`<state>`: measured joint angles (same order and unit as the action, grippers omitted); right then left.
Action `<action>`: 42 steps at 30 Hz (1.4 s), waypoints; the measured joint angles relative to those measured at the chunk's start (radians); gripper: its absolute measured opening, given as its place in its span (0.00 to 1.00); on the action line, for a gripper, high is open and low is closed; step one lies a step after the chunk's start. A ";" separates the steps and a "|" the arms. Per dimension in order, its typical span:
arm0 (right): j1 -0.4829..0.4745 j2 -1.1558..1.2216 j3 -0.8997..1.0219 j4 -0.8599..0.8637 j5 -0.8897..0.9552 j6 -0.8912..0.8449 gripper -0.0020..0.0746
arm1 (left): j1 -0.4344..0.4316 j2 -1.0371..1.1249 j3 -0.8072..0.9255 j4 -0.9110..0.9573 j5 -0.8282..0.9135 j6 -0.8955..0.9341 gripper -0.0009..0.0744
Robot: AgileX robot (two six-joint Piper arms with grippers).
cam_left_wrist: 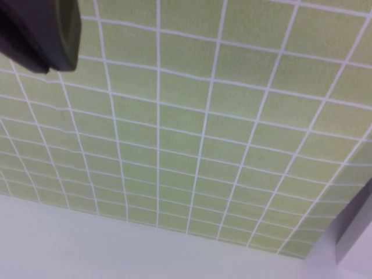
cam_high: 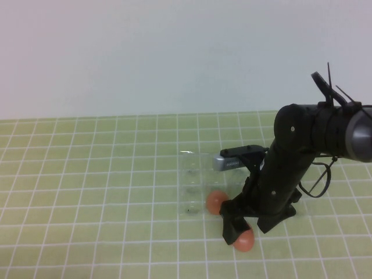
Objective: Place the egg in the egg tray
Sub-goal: Pick up the egg
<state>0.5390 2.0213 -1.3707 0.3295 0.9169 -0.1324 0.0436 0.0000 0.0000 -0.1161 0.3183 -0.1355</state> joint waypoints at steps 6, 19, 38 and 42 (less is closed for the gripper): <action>0.000 0.018 -0.062 -0.008 0.008 -0.004 0.89 | 0.000 0.000 0.000 0.002 0.000 0.000 0.01; 0.037 0.125 -0.204 -0.020 0.112 -0.002 0.89 | 0.000 0.000 0.000 0.003 0.000 0.000 0.01; 0.060 0.131 -0.207 -0.084 0.133 0.014 0.89 | 0.000 0.000 0.000 0.003 0.000 0.000 0.01; 0.065 0.143 -0.212 -0.084 0.133 0.014 0.89 | 0.000 0.000 0.000 0.003 0.000 0.000 0.01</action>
<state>0.6039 2.1640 -1.5831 0.2455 1.0501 -0.1183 0.0436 0.0000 0.0000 -0.1129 0.3183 -0.1355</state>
